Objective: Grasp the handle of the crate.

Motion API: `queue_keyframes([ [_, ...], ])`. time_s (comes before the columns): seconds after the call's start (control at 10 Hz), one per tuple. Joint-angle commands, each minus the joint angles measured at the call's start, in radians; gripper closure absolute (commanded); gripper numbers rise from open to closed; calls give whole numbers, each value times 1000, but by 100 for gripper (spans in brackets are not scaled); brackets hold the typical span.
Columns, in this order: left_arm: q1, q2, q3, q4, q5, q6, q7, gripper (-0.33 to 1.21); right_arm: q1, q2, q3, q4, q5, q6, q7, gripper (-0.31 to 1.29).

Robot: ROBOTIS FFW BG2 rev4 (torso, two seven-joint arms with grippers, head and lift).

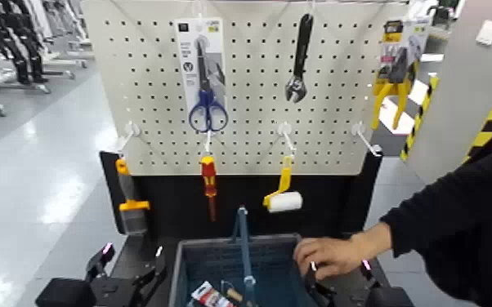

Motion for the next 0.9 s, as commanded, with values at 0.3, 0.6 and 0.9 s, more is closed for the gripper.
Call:
queue_keyframes([
  [0.3,0,0,2,0,17,8,-8,26,0,1,0,-1,2,1,0,15],
  [0.6,-77,17,38,-25,184,213,-175,27,-1,-1,1,-1,2,8,0,15],
  [0.9,-164,55,49,-77,368,476,-256,26,-1,-1,3,-1,2,12,0,15],
])
